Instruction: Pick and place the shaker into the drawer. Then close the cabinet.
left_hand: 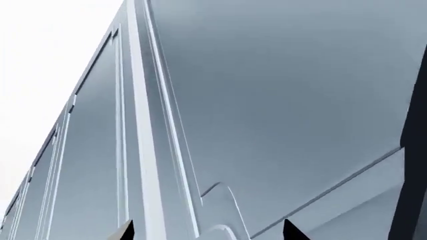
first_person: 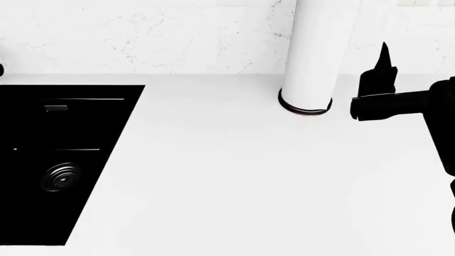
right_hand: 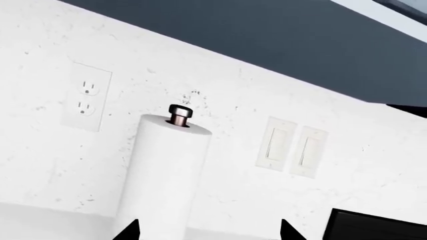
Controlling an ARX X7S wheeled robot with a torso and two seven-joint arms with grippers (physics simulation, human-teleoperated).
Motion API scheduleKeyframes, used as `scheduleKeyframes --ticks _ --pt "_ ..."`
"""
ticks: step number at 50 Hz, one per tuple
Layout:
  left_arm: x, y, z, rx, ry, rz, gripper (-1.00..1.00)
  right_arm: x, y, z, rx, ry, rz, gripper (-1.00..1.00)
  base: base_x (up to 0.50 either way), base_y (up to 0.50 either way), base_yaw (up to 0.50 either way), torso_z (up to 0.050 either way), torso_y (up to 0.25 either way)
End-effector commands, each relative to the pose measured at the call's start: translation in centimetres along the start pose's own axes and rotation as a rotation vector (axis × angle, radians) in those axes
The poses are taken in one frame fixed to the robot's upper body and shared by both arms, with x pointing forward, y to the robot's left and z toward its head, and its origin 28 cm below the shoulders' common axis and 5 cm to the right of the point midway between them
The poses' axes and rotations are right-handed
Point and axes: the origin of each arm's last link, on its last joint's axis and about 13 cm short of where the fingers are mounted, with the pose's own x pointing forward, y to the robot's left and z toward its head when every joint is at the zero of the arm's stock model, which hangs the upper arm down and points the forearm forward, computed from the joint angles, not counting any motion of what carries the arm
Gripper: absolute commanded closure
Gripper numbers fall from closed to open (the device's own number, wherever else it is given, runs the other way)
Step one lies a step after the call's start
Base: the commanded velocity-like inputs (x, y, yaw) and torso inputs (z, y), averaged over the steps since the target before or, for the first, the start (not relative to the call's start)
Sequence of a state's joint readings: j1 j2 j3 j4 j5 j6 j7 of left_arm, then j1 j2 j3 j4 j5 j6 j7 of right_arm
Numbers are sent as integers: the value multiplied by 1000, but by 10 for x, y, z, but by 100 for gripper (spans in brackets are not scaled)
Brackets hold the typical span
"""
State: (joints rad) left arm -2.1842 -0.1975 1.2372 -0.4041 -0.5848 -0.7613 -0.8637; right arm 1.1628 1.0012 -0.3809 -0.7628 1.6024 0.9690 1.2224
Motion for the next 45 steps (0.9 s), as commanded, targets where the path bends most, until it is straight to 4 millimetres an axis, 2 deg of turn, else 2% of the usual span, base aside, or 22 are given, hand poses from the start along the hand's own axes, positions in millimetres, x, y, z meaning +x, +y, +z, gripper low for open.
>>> scheduleKeyframes --ticks 1,17,33,39,45 --pt "7 -2 -8 124 -47 49 -100 -5 -1 -2 -10 0 -8 -100 0 0 0 0 0" --pt "14 -7 -5 292 -201 170 -100 -6 -2 -3 -19 4 -12 -100 0 0 0 1 -1" --pt "23 -4 -9 334 -183 221 -100 -7 -2 -3 -24 3 -13 -100 0 0 0 1 0" --pt "22 13 -5 154 -67 134 -100 -8 -2 -5 -22 5 -12 -100 0 0 0 0 0" --pt "9 46 0 -219 170 -83 -100 -6 -1 -4 -17 2 -6 -100 0 0 0 0 0"
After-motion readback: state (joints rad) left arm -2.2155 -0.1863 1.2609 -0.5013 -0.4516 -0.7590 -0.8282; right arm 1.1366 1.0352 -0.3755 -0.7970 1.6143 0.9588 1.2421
